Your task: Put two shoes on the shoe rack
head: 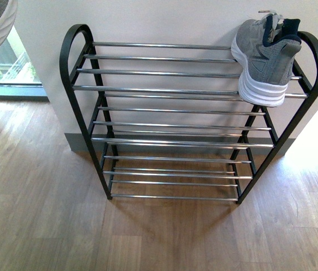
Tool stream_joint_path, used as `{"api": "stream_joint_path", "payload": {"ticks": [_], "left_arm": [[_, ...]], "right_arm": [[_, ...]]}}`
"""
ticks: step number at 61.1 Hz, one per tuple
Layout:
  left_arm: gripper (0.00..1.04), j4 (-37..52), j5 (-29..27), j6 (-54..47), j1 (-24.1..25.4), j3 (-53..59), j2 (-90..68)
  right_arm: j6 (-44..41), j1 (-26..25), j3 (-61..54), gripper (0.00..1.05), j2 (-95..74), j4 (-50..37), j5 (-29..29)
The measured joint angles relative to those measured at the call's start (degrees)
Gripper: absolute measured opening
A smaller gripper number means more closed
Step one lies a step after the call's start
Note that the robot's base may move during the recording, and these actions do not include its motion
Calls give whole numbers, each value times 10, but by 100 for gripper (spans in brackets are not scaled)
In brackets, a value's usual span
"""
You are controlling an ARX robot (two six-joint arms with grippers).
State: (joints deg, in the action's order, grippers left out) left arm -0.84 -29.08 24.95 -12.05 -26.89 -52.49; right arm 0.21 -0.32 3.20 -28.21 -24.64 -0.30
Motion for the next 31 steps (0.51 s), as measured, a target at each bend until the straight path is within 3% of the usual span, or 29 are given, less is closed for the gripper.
{"api": "stream_joint_path", "payload": {"ticks": [31], "left_arm": [[2,0,0,0,0,0,0]], "right_arm": [[0,1,-21,2,105,68,3]]}}
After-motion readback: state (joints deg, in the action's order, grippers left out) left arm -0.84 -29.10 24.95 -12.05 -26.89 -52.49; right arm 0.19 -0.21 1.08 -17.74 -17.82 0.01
